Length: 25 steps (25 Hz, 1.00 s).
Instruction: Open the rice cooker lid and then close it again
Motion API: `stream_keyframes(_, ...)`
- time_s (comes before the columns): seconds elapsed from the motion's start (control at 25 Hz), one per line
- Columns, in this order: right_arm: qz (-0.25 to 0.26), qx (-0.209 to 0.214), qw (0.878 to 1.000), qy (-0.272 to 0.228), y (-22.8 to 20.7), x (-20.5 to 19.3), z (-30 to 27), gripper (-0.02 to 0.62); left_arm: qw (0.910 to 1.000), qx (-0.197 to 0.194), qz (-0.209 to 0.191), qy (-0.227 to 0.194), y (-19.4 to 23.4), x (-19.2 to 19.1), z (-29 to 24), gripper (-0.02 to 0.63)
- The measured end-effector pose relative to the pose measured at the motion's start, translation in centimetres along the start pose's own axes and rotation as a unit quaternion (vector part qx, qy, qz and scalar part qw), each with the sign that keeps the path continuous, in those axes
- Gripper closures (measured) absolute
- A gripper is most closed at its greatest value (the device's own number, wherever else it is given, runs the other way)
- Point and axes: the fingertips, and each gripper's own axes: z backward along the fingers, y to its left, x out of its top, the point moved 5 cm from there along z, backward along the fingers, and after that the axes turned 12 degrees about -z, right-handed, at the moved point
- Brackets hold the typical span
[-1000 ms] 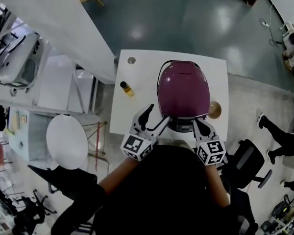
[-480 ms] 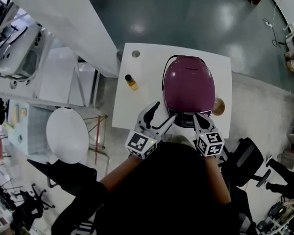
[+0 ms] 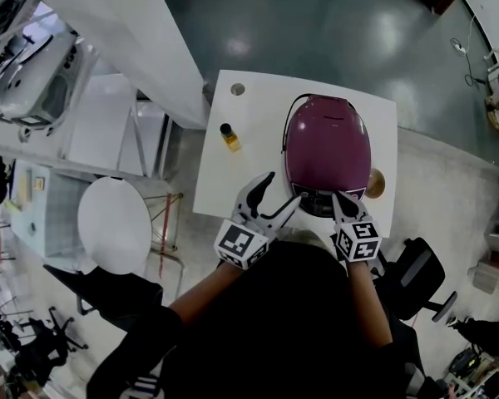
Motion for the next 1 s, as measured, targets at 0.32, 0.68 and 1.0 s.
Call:
stream_keyframes(0.32, 0.013, -0.008, 1.000, 0.023, -0.1, 0.1, -0.3, 0.595, 1.0000, -0.008, -0.001, 0.001, 0.1, -0.4, 0.2, 0.326)
stream_keyframes(0.68, 0.042, -0.043, 0.998, 0.008, 0.3, 0.0, -0.3, 0.595, 0.9997, -0.023, 0.000, 0.000, -0.3, -0.9, 0.2, 0.326)
stream_keyframes(1.0, 0.050, -0.063, 0.997, -0.015, 0.5, -0.5, -0.2, 0.595, 0.9998, -0.021, 0.003, 0.006, 0.4, -1.4, 1.2, 0.326)
